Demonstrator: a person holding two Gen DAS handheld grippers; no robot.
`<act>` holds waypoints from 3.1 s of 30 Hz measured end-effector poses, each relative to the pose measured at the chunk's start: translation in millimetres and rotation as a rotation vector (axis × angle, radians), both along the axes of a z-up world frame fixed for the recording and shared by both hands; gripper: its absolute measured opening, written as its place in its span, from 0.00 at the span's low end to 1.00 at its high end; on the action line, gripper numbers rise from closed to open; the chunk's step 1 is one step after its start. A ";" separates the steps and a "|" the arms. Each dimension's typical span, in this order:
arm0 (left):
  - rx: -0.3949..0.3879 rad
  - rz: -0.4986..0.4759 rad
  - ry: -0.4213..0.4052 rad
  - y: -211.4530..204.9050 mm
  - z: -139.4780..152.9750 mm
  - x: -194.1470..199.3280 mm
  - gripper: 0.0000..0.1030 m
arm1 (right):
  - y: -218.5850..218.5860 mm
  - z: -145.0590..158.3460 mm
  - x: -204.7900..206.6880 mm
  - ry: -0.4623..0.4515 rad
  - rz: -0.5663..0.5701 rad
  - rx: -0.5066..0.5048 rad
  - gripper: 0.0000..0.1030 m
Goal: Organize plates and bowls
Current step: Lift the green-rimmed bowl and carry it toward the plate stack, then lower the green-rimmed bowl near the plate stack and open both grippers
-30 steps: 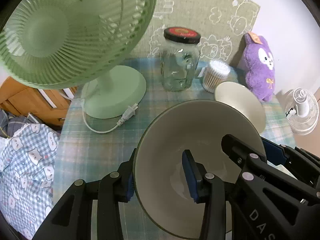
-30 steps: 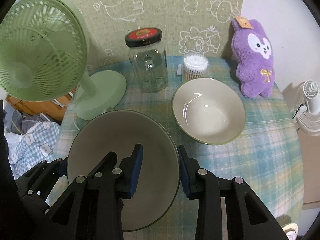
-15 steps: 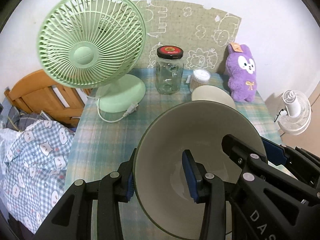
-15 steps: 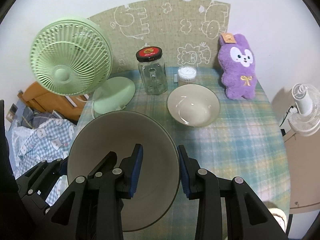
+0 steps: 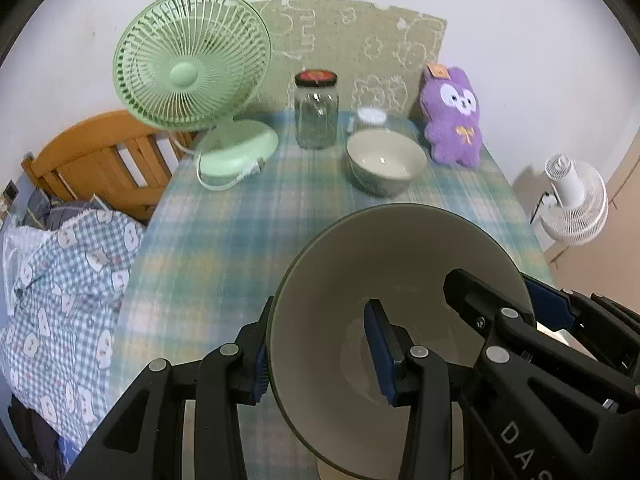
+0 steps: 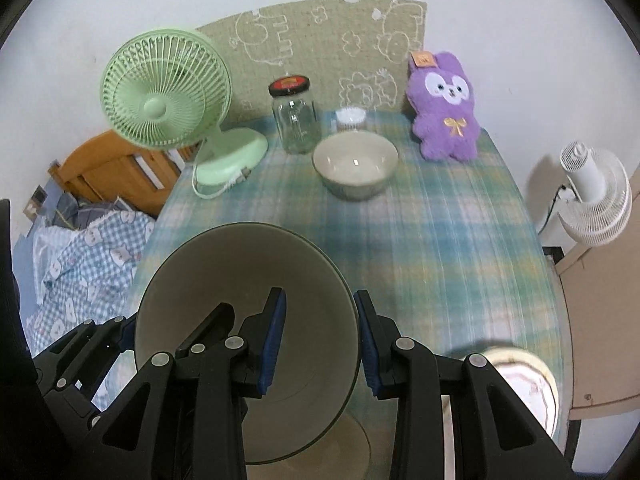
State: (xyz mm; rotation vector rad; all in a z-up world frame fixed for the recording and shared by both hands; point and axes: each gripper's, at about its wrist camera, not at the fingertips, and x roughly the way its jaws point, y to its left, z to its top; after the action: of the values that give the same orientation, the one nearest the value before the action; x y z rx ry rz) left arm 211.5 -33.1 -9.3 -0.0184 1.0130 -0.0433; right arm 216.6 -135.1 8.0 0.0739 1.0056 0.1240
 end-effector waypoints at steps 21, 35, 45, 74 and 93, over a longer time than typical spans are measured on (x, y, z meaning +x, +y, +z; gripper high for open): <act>0.007 -0.005 0.122 -23.5 -57.7 -60.7 0.41 | -23.8 -62.3 -67.6 0.120 -0.002 0.001 0.37; 0.053 -0.013 0.091 -25.4 -65.9 -64.0 0.41 | -26.2 -81.0 -65.0 0.140 0.001 0.033 0.37; 0.049 -0.015 0.088 -22.9 -65.3 -63.9 0.41 | -24.4 -81.3 -65.2 0.137 0.005 0.029 0.37; 0.021 -0.010 0.108 -18.5 -66.9 -63.6 0.40 | -24.9 -85.7 -58.5 0.196 -0.030 0.041 0.37; -0.029 -0.020 0.099 -10.5 -69.4 -62.2 0.64 | -14.6 -87.9 -54.0 0.195 -0.040 -0.014 0.37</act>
State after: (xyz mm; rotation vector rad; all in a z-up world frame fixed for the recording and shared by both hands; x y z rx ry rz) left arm 149.3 -43.6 -78.7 -0.0366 1.1116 -0.0760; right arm 162.6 -149.6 -79.9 0.0949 1.1992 0.0739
